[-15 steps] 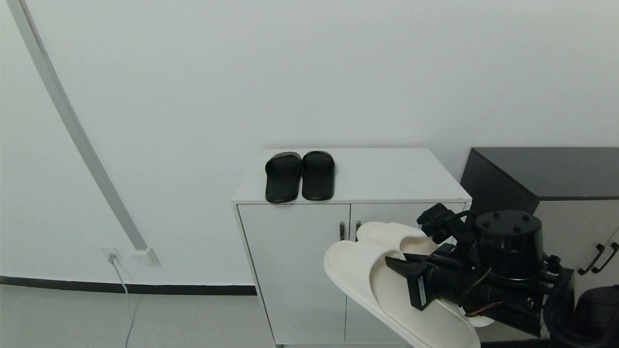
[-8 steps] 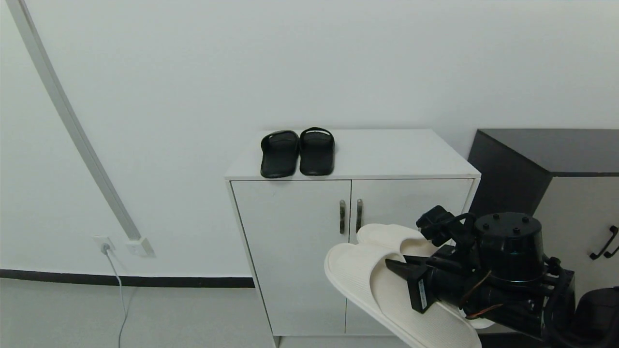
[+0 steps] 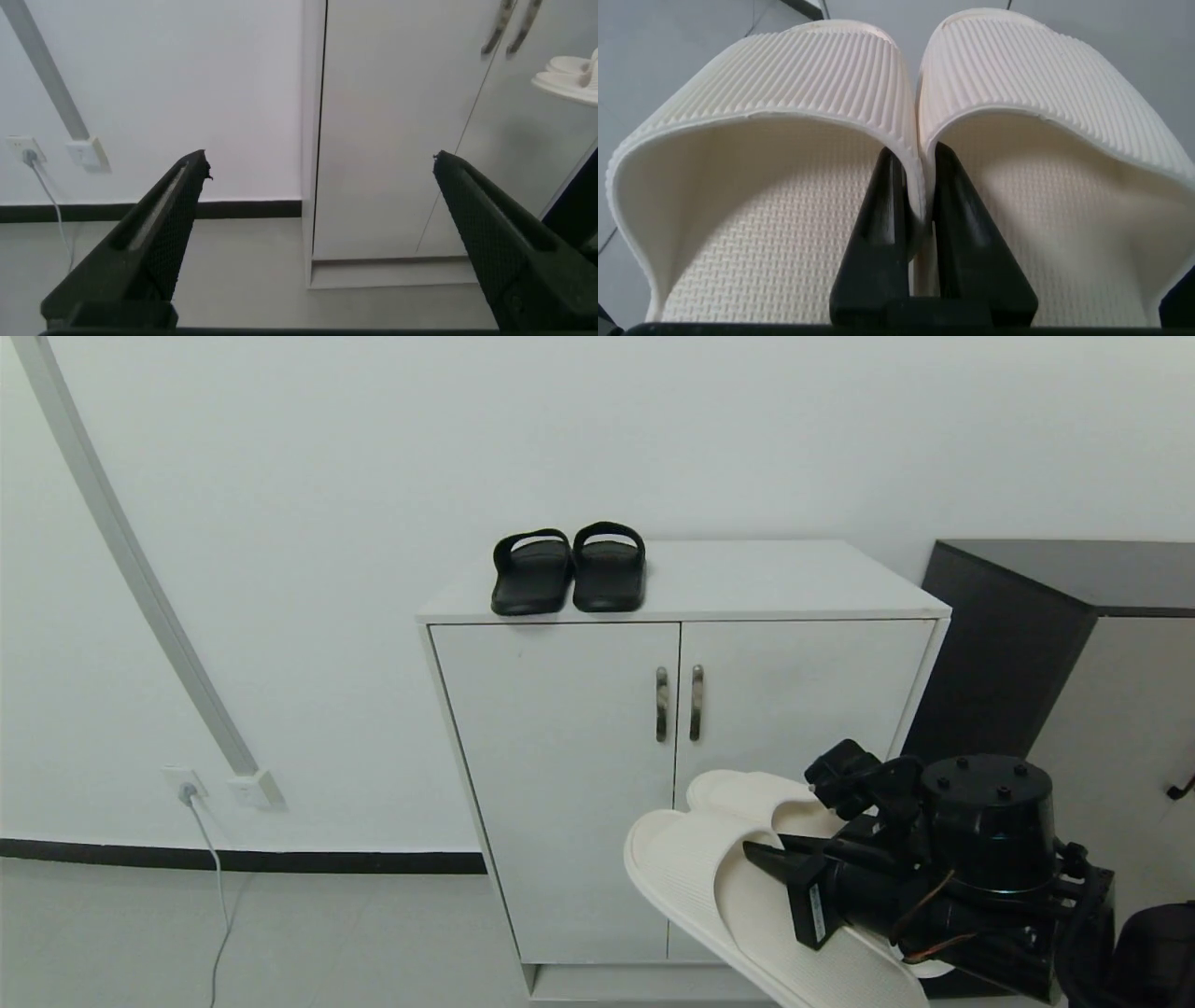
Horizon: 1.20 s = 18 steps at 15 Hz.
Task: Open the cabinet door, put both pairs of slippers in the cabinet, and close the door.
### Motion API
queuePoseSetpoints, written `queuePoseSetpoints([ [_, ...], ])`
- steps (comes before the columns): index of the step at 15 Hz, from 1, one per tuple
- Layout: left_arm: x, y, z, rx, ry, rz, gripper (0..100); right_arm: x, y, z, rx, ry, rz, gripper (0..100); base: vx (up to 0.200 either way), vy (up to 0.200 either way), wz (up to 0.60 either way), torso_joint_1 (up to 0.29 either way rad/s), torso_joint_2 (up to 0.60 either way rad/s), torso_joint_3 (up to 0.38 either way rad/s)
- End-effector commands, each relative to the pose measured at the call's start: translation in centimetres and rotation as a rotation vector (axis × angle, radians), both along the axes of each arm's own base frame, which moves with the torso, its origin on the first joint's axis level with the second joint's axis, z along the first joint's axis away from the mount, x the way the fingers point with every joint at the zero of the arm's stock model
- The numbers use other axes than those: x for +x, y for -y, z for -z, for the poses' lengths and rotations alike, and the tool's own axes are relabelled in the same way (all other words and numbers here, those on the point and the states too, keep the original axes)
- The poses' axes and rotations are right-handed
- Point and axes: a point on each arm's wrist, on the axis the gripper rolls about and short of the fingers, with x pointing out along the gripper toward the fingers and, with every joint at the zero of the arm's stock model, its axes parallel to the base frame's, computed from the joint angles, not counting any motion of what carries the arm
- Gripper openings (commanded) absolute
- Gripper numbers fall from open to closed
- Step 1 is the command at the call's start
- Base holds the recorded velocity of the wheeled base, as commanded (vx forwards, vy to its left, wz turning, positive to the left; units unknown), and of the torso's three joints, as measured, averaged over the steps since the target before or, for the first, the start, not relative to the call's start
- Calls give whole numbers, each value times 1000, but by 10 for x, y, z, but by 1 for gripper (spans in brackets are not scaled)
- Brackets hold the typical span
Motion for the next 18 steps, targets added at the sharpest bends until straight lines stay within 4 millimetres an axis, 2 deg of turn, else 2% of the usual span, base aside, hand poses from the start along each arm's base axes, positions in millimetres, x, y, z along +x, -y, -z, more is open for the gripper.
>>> queuePoseSetpoints([
  [1, 0, 0, 0, 1, -2, 0, 100, -1, 0, 1, -2, -3, -2, 0, 0, 0, 0, -134, 471, 330],
  [11, 0, 0, 0, 2, -2, 1, 100, -3, 0, 3, -19, 4, -14, 0, 0, 0, 0, -79, 443, 356],
  [18, 0, 0, 0, 2, -2, 1, 100, -3, 0, 3, -21, 3, -15, 0, 0, 0, 0, -1, 12, 5],
])
